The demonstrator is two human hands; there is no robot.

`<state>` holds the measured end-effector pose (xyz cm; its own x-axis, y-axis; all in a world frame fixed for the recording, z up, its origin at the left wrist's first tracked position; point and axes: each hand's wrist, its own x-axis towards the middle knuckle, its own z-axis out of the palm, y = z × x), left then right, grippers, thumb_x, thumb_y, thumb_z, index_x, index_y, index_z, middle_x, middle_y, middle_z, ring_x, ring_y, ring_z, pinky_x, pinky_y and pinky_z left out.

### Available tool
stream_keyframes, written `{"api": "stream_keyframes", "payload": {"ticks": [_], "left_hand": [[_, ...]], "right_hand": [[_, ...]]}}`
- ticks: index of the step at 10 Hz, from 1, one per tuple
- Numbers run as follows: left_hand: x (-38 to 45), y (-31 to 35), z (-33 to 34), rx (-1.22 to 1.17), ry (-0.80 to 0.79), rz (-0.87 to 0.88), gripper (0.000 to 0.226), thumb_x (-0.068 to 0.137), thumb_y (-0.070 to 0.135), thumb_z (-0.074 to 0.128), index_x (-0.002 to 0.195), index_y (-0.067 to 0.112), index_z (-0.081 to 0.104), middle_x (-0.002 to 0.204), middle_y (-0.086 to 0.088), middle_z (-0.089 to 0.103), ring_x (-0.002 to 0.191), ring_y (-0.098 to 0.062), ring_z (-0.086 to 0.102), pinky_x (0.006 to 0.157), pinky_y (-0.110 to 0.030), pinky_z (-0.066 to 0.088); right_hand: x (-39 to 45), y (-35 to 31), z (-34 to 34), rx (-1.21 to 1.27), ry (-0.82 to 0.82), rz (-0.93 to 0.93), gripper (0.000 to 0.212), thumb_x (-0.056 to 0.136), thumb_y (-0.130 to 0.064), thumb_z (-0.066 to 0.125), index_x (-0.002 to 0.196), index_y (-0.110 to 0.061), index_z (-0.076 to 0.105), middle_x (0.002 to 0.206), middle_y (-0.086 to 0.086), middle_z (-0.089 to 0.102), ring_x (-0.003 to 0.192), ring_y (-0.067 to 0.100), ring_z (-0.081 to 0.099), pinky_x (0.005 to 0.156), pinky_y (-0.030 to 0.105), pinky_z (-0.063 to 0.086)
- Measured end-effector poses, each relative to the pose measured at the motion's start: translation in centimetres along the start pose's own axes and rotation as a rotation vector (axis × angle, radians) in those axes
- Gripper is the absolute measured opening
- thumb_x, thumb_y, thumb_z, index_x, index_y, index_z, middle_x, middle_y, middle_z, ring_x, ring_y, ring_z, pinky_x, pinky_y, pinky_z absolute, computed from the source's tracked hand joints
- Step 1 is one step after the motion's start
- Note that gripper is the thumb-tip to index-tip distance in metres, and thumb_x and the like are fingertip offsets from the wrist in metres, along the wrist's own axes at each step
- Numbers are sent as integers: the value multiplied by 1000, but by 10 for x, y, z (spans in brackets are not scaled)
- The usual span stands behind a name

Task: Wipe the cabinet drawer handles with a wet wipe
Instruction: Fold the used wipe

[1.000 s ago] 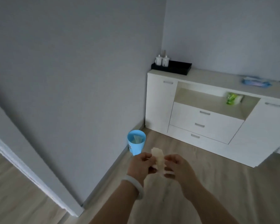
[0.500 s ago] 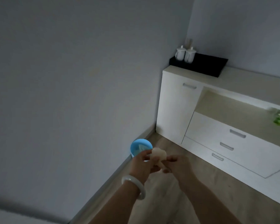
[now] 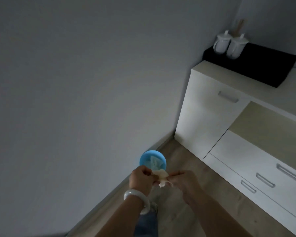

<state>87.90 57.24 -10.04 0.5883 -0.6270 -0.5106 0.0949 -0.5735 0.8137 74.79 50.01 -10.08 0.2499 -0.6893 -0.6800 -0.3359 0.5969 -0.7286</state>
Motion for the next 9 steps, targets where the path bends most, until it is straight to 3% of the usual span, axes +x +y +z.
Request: {"api": "stream_keyframes", "payload": {"ticks": [1, 2, 3, 5, 6, 7, 8, 9], "left_hand": [[43, 6, 3, 45, -18, -21, 12, 81, 15, 77, 82, 10, 67, 76, -7, 71, 67, -19, 71, 61, -27, 60], [82, 20, 3, 82, -18, 1, 6, 88, 21, 70, 84, 16, 70, 81, -5, 71, 73, -18, 69, 64, -25, 59], [128, 33, 8, 146, -29, 36, 8, 91, 16, 64, 93, 18, 71, 86, -1, 71, 78, -16, 68, 78, -35, 61], [204, 36, 23, 373, -213, 47, 18, 94, 19, 59, 112, 18, 63, 100, 3, 62, 86, -9, 56, 76, -17, 42], [229, 30, 31, 388, -292, -20, 18, 97, 19, 56, 113, 27, 53, 105, 6, 58, 84, -2, 51, 76, -10, 38], [244, 23, 32, 433, -347, -62, 29, 100, 12, 50, 88, 35, 36, 80, 19, 36, 68, 6, 36, 53, 2, 33], [252, 16, 28, 528, -353, -76, 37, 101, 12, 47, 78, 35, 30, 74, 18, 28, 62, 3, 30, 51, -2, 31], [252, 11, 20, 586, -344, -71, 43, 102, 15, 44, 70, 34, 22, 71, 17, 26, 60, 2, 27, 54, -5, 26]], "right_hand": [[45, -10, 9, -75, 147, 40, 10, 85, 3, 63, 95, 5, 65, 77, 11, 60, 62, 15, 53, 56, 21, 43], [81, -27, 17, -85, 191, 19, 14, 84, 1, 66, 97, 5, 68, 70, 9, 60, 58, 13, 53, 54, 19, 42], [122, -48, 24, -128, 197, 0, 13, 86, -5, 66, 95, 3, 69, 68, 4, 59, 56, 8, 53, 49, 14, 40], [200, -57, 42, -526, 111, -60, 21, 94, -17, 55, 113, -11, 64, 98, 6, 66, 90, 20, 64, 82, 32, 53], [230, -49, 42, -371, 40, -15, 35, 92, -10, 54, 127, -11, 56, 116, 11, 62, 107, 26, 60, 97, 43, 48], [251, -39, 40, -40, -10, 84, 36, 94, -5, 51, 128, -16, 51, 117, 0, 55, 104, 16, 54, 97, 41, 46], [271, -20, 34, 285, 29, 217, 25, 94, -7, 51, 118, -15, 54, 111, 1, 53, 96, 14, 53, 82, 32, 47], [266, -17, 30, 334, 60, 327, 17, 95, -15, 54, 108, -5, 60, 100, 9, 59, 89, 19, 57, 70, 30, 49]]}}
